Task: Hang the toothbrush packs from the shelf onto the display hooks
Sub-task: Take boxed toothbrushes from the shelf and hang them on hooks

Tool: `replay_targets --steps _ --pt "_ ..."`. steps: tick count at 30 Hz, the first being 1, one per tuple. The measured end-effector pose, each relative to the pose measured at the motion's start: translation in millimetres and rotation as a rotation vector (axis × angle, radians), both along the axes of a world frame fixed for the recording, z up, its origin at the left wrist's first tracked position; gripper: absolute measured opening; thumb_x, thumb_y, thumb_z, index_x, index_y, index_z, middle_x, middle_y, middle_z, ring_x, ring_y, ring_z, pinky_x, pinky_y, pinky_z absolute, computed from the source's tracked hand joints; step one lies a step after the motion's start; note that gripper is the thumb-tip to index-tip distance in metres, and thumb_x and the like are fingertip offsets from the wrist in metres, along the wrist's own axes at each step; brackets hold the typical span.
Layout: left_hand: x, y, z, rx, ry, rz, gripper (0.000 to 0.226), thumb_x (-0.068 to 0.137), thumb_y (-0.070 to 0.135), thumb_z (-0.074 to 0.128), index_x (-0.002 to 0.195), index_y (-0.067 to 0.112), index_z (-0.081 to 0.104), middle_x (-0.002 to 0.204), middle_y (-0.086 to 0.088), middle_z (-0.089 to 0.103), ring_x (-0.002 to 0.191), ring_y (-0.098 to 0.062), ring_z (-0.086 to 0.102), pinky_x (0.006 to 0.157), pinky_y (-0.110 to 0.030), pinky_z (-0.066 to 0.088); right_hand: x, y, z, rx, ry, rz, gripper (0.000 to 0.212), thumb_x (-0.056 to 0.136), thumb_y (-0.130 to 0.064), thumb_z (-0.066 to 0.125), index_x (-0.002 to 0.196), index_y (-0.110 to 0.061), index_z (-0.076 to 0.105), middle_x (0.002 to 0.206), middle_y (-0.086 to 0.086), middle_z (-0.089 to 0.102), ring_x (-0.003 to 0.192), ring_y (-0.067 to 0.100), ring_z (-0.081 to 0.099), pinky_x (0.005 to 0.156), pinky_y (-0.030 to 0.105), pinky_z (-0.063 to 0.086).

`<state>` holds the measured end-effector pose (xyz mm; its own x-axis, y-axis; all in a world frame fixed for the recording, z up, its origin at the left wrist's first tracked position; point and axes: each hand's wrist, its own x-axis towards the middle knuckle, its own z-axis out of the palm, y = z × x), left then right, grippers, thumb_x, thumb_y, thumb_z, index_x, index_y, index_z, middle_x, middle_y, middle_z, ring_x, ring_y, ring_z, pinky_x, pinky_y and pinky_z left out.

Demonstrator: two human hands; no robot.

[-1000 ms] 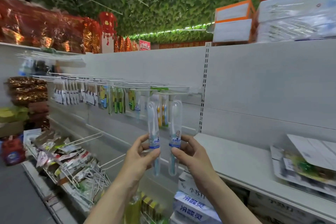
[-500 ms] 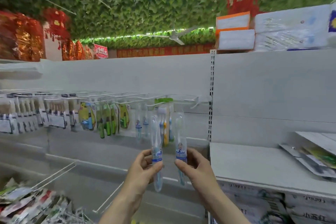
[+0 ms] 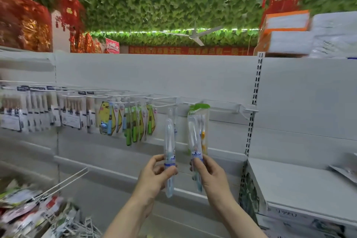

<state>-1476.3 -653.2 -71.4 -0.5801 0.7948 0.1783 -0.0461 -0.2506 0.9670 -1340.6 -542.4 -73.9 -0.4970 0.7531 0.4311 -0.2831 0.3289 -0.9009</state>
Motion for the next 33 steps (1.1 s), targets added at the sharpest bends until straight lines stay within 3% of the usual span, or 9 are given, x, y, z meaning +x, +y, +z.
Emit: replay_targets --steps 2,4,6,10,14,17,24,28,33 --pt "-15 1 1 0.005 0.003 0.000 0.036 0.086 0.008 0.071 0.118 0.018 0.057 0.099 -0.004 0.077 0.099 -0.023 0.072 0.096 -0.050 0.052 -16 2 -2 -0.038 0.014 -0.003 0.017 0.093 -0.029 0.066 0.106 -0.021 0.073 0.097 -0.001 0.076 0.092 0.011 0.068 0.079 0.021 0.054" --pt "-31 1 3 0.007 0.007 -0.007 0.035 0.086 0.008 0.071 0.117 0.018 0.057 0.099 -0.003 0.077 0.098 -0.022 0.072 0.095 -0.049 0.052 -33 2 -2 -0.090 0.053 0.002 0.024 0.085 -0.033 0.070 0.104 -0.019 0.074 0.099 -0.001 0.076 0.097 0.015 0.068 0.091 0.038 0.055" --pt "-49 0 3 0.006 0.008 -0.016 0.034 0.087 0.007 0.071 0.117 0.016 0.057 0.099 -0.004 0.077 0.100 -0.024 0.072 0.096 -0.051 0.050 -50 2 -3 -0.133 0.090 0.003 0.033 0.078 -0.037 0.074 0.104 -0.018 0.075 0.097 0.001 0.074 0.097 0.020 0.066 0.094 0.047 0.052" --pt "-89 -4 1 -0.007 0.013 -0.047 0.033 0.085 0.003 0.072 0.113 0.016 0.059 0.100 -0.007 0.076 0.105 -0.028 0.069 0.097 -0.052 0.049 -84 -5 -10 -0.146 0.166 -0.097 0.048 0.071 -0.045 0.085 0.112 -0.023 0.072 0.101 0.004 0.074 0.099 0.023 0.066 0.091 0.047 0.052" --pt "-126 -9 4 -0.024 0.021 -0.104 0.033 0.085 0.005 0.073 0.110 0.021 0.062 0.102 -0.006 0.076 0.106 -0.027 0.068 0.092 -0.048 0.051 -116 -23 -15 -0.192 0.189 -0.158 0.040 0.078 -0.033 0.080 0.116 -0.021 0.069 0.103 0.002 0.076 0.104 0.023 0.069 0.096 0.047 0.054" --pt "-150 -15 5 -0.005 0.036 -0.137 0.035 0.084 0.007 0.075 0.111 0.023 0.061 0.106 -0.005 0.074 0.106 -0.026 0.067 0.086 -0.044 0.051 -135 -41 -14 -0.188 0.206 -0.191 0.028 0.088 -0.021 0.073 0.116 -0.018 0.069 0.102 0.005 0.075 0.103 0.026 0.070 0.092 0.045 0.054" --pt "-181 -31 -1 -0.020 0.053 -0.202 0.035 0.084 0.006 0.075 0.112 0.022 0.061 0.103 -0.004 0.075 0.104 -0.026 0.069 0.089 -0.049 0.054 -156 -81 -14 -0.178 0.207 -0.255 0.028 0.090 -0.017 0.072 0.118 -0.017 0.068 0.103 0.004 0.076 0.098 0.021 0.071 0.078 0.032 0.057" --pt "-185 -35 2 0.004 0.034 -0.234 0.035 0.085 0.007 0.074 0.110 0.025 0.059 0.103 0.000 0.074 0.096 -0.017 0.069 0.068 -0.030 0.050 -157 -91 -7 -0.110 0.142 -0.282 0.027 0.090 -0.023 0.073 0.116 -0.024 0.069 0.100 -0.003 0.076 0.095 0.012 0.070 0.068 0.019 0.050" --pt "-187 -37 6 0.028 0.037 -0.251 0.034 0.085 0.006 0.074 0.110 0.024 0.060 0.099 -0.001 0.074 0.094 -0.017 0.070 0.065 -0.027 0.050 -160 -87 3 -0.054 0.111 -0.307 0.027 0.089 -0.023 0.074 0.116 -0.023 0.070 0.103 0.001 0.076 0.100 0.020 0.070 0.079 0.028 0.053"
